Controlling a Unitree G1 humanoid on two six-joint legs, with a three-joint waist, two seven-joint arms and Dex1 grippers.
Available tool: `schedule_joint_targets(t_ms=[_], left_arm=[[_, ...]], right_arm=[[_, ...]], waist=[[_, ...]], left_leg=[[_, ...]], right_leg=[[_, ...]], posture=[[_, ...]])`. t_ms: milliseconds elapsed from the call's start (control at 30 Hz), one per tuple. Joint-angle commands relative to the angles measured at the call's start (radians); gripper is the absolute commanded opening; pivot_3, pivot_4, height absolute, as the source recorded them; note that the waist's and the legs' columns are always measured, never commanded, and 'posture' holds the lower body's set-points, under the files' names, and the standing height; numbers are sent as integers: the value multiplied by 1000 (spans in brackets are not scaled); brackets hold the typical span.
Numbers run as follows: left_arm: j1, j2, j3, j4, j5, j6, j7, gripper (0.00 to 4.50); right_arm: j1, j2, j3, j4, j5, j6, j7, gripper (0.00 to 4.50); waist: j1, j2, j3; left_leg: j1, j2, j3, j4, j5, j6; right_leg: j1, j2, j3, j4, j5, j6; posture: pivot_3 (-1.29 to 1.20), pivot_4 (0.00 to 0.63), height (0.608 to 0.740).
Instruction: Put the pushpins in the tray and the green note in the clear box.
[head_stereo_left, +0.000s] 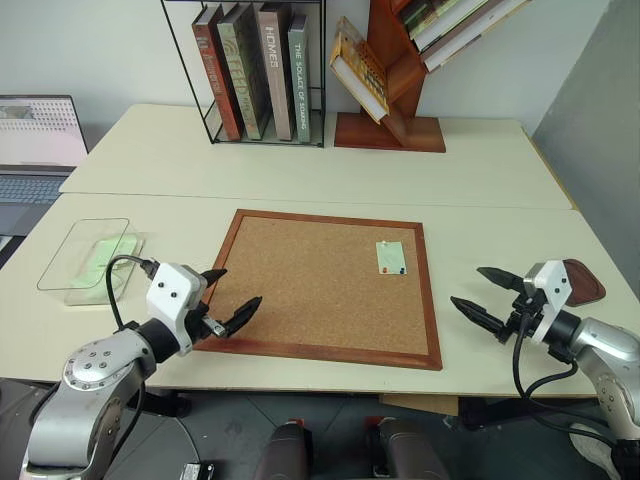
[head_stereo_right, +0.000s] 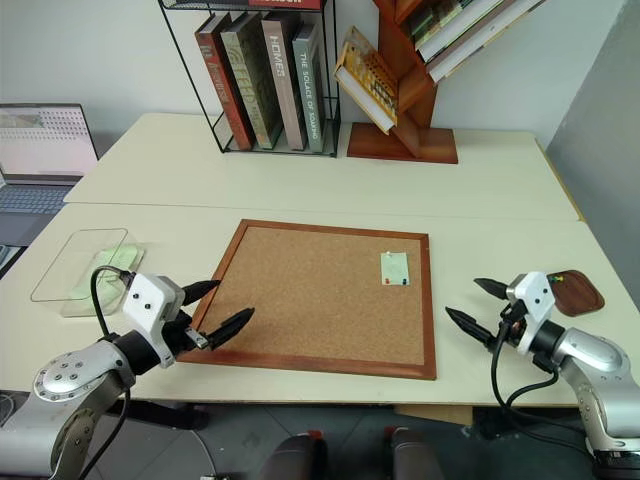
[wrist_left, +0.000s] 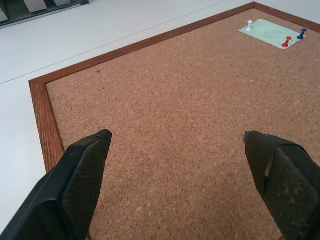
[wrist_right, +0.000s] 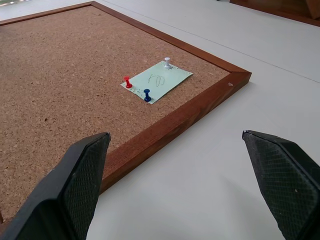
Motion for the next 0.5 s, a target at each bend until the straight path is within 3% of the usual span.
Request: schedule_joint_targets(t_ms=[33,500], left_arm=[[-5,13,17,-55,-24,2,-7,4490],[-25,36,-10,-74,-28,56,-7,4490]], right_arm=[[-22,1,-28,3,0,-33,10,4500],[-50,8,-10,-9,1,-21,8,4500]], waist=[[0,0,0],[0,0,0]], left_leg=[[0,0,0,0,0,0],[0,0,0,0,0,0]], right_leg=[[0,0,0,0,1,2],[0,0,0,0,2,3]], posture=[[0,150,740],[0,150,740]])
